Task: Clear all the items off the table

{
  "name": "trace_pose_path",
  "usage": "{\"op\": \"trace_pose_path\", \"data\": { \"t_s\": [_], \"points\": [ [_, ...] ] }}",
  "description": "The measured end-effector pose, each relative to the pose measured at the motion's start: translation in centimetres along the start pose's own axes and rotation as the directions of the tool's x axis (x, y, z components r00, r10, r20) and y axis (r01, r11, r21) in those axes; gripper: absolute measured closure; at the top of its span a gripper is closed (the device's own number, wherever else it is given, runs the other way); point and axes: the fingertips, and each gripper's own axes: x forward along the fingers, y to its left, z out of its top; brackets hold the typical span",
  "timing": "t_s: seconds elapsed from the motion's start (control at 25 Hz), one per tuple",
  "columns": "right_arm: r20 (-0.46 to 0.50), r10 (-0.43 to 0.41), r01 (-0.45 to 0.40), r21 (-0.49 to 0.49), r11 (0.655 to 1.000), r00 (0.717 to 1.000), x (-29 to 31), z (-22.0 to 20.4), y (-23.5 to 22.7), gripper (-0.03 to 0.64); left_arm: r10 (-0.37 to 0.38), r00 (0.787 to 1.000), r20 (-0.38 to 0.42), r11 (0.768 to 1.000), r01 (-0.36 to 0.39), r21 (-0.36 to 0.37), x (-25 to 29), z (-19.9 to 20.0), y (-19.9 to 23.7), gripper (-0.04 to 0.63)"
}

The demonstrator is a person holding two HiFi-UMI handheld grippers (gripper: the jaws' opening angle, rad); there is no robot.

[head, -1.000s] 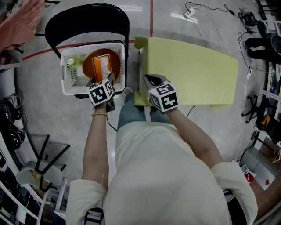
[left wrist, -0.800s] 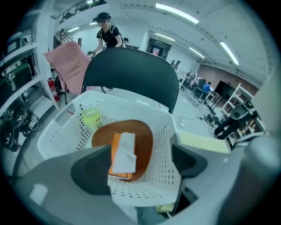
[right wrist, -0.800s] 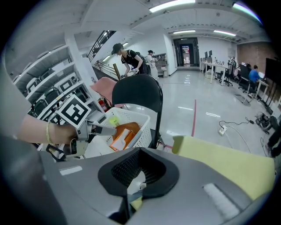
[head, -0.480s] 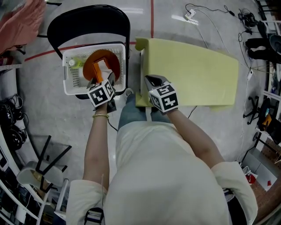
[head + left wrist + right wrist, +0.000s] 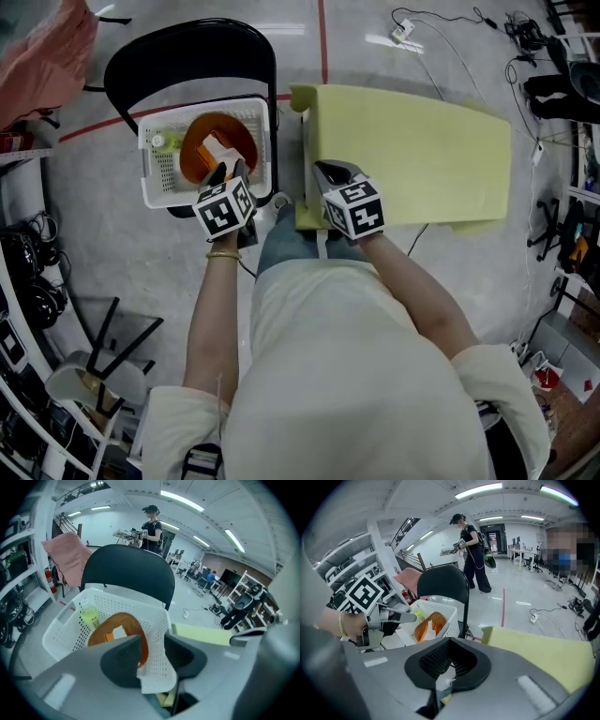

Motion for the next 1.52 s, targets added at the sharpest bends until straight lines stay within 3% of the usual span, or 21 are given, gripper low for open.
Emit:
{"op": "trace_pose_path", "data": {
  "t_s": [0.24, 0.6, 1.0, 1.52],
  "points": [
    [0.034, -0.033, 0.032, 0.039, 0.999, 0.999, -1.1, -0.1, -0.5, 0.617, -0.072, 0.997, 0.029, 0.996, 0.07, 0.06, -1.1, 1.4, -3.2, 0.517],
    [0.086, -0.095, 0.085, 0.109, 0.99, 0.992, -4.3, -1.1, -3.0, 0.617, -0.14, 0.99, 0.013, 0.984, 0.138, 0.112, -1.9, 0.9, -8.4, 0.583],
    [0.154, -0.155, 0.126, 0.182, 0.975, 0.976, -9.5, -4.3, -6.5, 0.617, -0.237, 0.972, 0.006, 0.947, 0.229, 0.225, -3.9, -0.9, -16.7, 0.584],
    [0.23, -0.242, 0.181, 0.258, 0.949, 0.943, -19.9, -11.4, -10.0, 0.617, -0.328, 0.944, -0.027, 0.885, 0.317, 0.342, -8.2, -6.9, -28.1, 0.584]
  ]
}}
